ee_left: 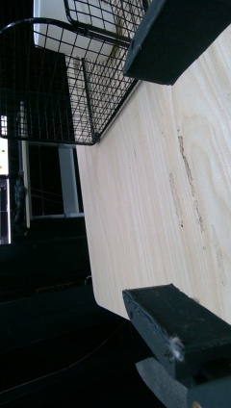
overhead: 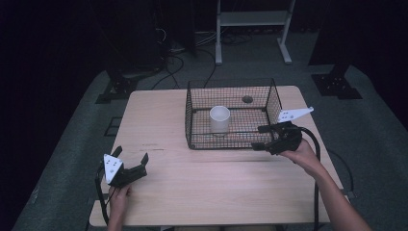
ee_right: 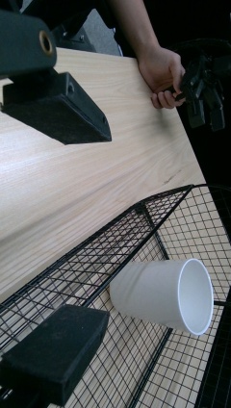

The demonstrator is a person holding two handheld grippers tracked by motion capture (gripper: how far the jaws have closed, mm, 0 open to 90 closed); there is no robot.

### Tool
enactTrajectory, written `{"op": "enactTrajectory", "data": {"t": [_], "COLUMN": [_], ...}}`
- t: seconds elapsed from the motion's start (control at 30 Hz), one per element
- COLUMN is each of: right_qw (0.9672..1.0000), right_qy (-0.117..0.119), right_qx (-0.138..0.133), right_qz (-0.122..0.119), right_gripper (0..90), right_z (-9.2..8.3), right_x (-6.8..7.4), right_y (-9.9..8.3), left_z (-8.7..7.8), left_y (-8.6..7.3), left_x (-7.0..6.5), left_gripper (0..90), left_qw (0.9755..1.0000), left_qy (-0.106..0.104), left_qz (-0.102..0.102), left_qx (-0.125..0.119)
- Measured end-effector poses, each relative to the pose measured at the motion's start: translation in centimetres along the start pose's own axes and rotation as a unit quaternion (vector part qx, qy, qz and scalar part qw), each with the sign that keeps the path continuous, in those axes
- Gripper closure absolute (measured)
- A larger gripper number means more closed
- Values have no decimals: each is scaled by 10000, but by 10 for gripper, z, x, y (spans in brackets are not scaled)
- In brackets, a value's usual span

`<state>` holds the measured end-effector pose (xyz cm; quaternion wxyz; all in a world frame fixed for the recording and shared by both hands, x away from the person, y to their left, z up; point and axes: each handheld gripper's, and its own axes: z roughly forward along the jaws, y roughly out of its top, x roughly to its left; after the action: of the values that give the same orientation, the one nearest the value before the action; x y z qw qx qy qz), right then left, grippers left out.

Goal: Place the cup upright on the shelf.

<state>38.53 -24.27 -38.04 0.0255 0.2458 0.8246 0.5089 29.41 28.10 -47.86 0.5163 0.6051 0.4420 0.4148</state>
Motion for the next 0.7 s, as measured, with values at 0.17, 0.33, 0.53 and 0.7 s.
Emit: {"op": "enactTrajectory", "data": {"t": [0.17, 0.33, 0.53, 0.7], "right_qw": [10000, 10000, 9999, 9999], "right_qy": [-16, -42, -31, -96], "right_qx": [-79, -29, -66, -42], "right_qz": [16, 30, 71, 103], "right_gripper": [129, 129, 129, 129], "right_z": [-4, -9, -13, -15], "right_x": [2, 4, 6, 5], "right_y": [-5, -12, -18, -27], "left_z": [0, 0, 0, 0], "left_y": [0, 0, 0, 0], "left_x": [0, 0, 0, 0], "left_gripper": [0, 0, 0, 0], "left_qw": [10000, 10000, 10000, 10000], "left_qy": [1, 7, 8, 9], "left_qz": [-8, 7, 9, 10], "left_qx": [0, 6, 6, 7]}}
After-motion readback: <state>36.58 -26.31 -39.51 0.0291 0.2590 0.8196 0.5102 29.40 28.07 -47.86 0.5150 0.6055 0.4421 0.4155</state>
